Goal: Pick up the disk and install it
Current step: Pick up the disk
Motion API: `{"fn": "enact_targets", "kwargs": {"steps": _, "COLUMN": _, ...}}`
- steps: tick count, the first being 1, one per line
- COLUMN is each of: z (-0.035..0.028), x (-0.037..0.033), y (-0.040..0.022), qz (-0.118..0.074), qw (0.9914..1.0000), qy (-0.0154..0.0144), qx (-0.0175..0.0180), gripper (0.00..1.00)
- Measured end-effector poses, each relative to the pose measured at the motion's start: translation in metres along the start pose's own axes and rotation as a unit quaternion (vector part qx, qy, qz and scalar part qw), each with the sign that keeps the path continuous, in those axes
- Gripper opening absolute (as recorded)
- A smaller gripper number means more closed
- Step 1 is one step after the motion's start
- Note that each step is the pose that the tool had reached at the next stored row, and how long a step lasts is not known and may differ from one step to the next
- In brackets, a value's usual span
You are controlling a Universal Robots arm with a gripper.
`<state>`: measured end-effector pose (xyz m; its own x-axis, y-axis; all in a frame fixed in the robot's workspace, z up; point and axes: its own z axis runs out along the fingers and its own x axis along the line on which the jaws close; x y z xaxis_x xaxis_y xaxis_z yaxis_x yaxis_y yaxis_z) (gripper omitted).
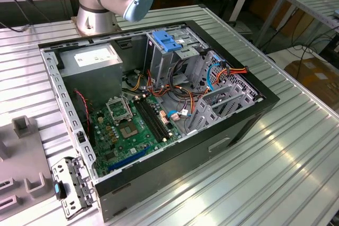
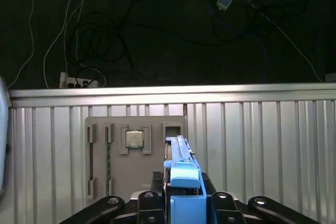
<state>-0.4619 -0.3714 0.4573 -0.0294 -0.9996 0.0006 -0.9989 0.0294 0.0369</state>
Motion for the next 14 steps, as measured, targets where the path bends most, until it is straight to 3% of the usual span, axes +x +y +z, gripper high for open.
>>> {"fn": "enact_targets", "kwargs": {"steps": 6, "z": -0.0052, "x": 0.0000, "y": 0.0002, "qz": 0.000, "qw": 1.00000, "qy": 0.0000, "qx": -0.0004, "gripper": 0.37}}
{"fn": "enact_targets", "kwargs": {"steps": 14, "z": -0.0180, "x": 0.0000, "y": 0.0007, "qz": 0.000, "qw": 1.00000, "qy": 0.0000, "qx": -0.0016, "gripper": 0.37}}
